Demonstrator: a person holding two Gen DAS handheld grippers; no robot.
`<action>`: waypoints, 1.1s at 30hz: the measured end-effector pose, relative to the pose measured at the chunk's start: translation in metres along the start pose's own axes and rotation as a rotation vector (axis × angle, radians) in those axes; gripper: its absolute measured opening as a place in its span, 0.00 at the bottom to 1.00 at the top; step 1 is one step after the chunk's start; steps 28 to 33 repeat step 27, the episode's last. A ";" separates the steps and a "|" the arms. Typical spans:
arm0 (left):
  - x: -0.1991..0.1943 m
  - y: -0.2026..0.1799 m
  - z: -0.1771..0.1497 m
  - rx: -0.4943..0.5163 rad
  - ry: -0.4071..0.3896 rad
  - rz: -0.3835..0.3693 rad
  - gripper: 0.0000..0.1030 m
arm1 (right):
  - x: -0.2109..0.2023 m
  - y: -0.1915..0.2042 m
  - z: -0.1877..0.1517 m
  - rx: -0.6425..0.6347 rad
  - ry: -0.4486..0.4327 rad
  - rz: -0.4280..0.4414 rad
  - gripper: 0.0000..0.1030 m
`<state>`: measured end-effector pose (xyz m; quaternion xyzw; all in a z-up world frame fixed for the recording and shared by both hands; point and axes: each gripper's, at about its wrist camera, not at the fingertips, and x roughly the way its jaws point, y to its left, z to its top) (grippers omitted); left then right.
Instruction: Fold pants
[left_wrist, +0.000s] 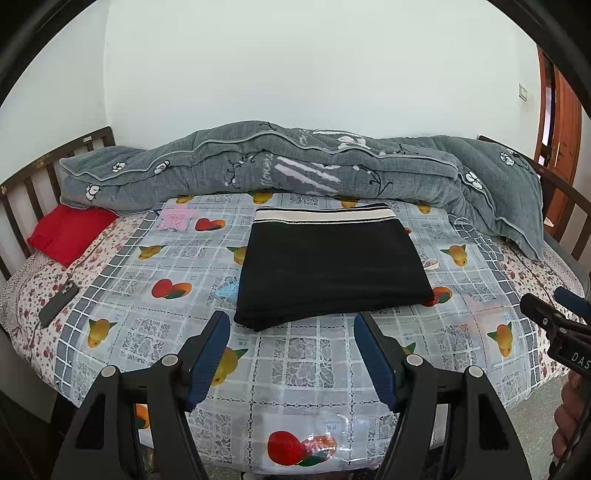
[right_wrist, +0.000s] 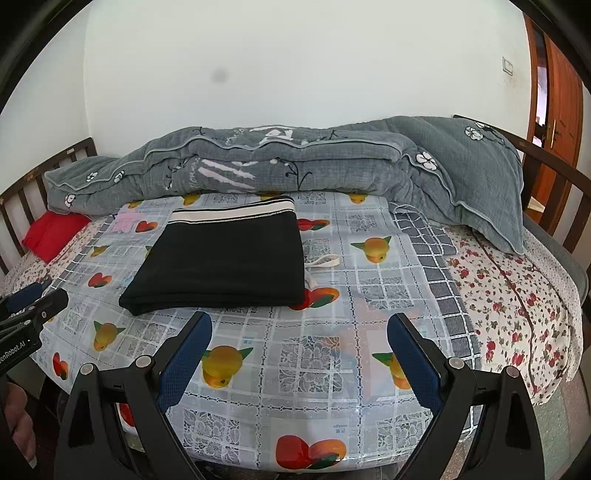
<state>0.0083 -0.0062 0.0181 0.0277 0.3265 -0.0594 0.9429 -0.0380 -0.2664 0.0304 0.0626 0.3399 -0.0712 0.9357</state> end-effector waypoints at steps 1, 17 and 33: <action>0.000 0.001 0.000 0.001 0.000 0.000 0.66 | 0.000 0.000 0.000 0.001 0.001 0.001 0.92; 0.000 -0.001 0.003 -0.001 -0.008 -0.006 0.66 | 0.001 -0.001 0.001 0.003 -0.004 0.004 0.92; -0.001 -0.001 0.008 -0.002 -0.021 -0.003 0.71 | -0.006 0.005 0.004 0.008 -0.025 0.005 0.92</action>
